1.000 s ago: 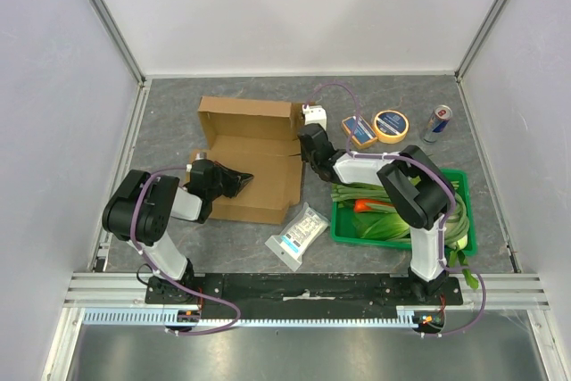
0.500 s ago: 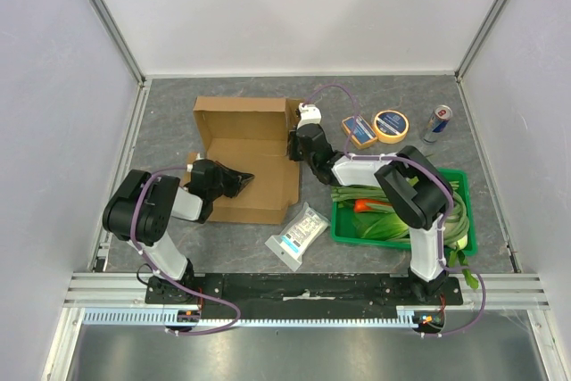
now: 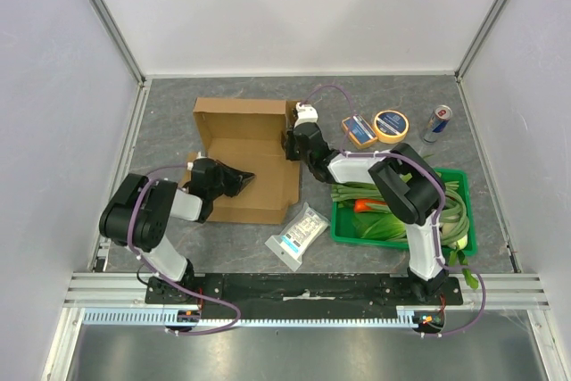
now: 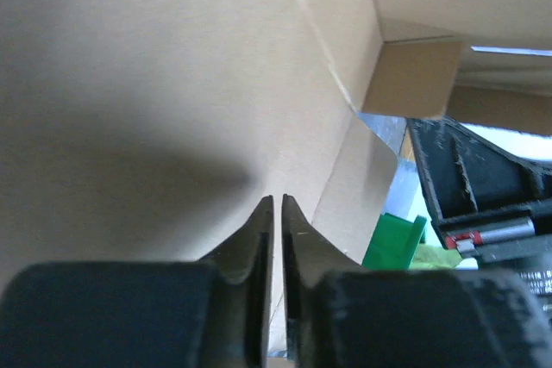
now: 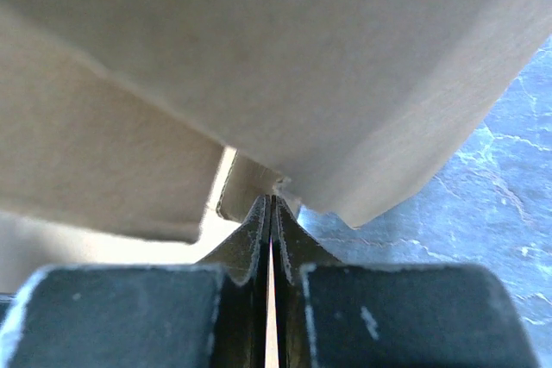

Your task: Fold the paper box

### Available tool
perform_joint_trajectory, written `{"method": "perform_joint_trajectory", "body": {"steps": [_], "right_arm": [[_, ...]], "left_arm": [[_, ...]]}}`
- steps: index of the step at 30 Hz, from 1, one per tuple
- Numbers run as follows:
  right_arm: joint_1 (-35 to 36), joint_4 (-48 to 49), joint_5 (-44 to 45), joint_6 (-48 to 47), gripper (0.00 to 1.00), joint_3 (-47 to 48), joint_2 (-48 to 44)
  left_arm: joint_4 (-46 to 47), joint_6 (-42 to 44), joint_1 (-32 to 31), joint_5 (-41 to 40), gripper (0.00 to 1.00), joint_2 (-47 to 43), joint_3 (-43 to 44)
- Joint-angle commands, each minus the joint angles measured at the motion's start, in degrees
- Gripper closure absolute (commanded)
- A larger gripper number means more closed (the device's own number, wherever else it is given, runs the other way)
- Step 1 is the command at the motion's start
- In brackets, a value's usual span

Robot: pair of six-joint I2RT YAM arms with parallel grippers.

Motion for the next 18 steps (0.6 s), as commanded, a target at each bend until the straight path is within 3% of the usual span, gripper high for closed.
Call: {"method": "perform_joint_trajectory", "body": {"steps": [1, 2, 8, 13, 16, 18], "right_arm": [[-0.3, -9.71, -0.4, -4.38, 0.91, 2.61, -4.35], [-0.3, -11.47, -1.1, -5.43, 0.89, 2.96, -5.05], [-1.62, -20.71, -8.47, -10.88, 0.74, 2.09, -11.37], [-2.85, -22.2, -14.45, -12.47, 0.59, -3.1, -21.83], [-3.73, -23.96, -16.75, -12.3, 0.54, -5.03, -28.42], [-4.34, -25.45, -18.06, -10.81, 0.53, -6.69, -33.34]], "left_arm": [[-2.94, 8.05, -0.24, -0.93, 0.81, -8.58, 1.38], [-8.61, 9.9, -0.24, -1.54, 0.7, -13.82, 2.16], [-32.45, 22.39, -0.24, -12.87, 0.38, -33.1, 8.04], [-48.64, 29.41, 1.16, -27.18, 0.31, -40.33, 15.33], [-48.75, 36.95, 2.22, -31.14, 0.3, -38.32, 18.07], [-49.62, 41.19, 3.1, -32.31, 0.23, -36.56, 19.74]]}}
